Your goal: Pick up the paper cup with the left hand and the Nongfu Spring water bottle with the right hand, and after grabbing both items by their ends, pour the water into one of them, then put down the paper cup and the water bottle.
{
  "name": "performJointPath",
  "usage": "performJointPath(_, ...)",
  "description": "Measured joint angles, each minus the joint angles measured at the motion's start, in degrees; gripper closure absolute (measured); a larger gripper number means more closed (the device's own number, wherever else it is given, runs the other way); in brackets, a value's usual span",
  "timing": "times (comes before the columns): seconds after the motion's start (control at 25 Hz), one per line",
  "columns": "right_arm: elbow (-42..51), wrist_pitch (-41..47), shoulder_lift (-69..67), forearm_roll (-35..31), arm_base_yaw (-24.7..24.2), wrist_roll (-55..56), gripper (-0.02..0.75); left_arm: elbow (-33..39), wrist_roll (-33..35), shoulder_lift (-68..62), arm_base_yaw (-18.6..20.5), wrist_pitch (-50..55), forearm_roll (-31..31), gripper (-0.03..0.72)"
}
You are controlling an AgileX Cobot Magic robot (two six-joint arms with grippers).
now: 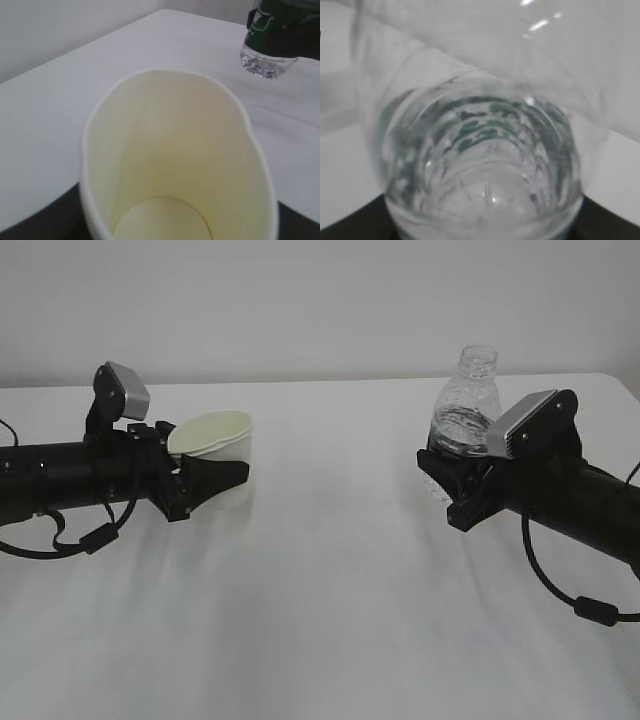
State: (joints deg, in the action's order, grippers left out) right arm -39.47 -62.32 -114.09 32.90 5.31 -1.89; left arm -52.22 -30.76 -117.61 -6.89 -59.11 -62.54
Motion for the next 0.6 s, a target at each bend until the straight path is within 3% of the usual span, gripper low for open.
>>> performJointPath(0.6,0.0,0.0,0.04,4.24,0.0,0.49,0.325,0.0,-0.75,0.0,-8.03,-2.64,-4.32,0.259)
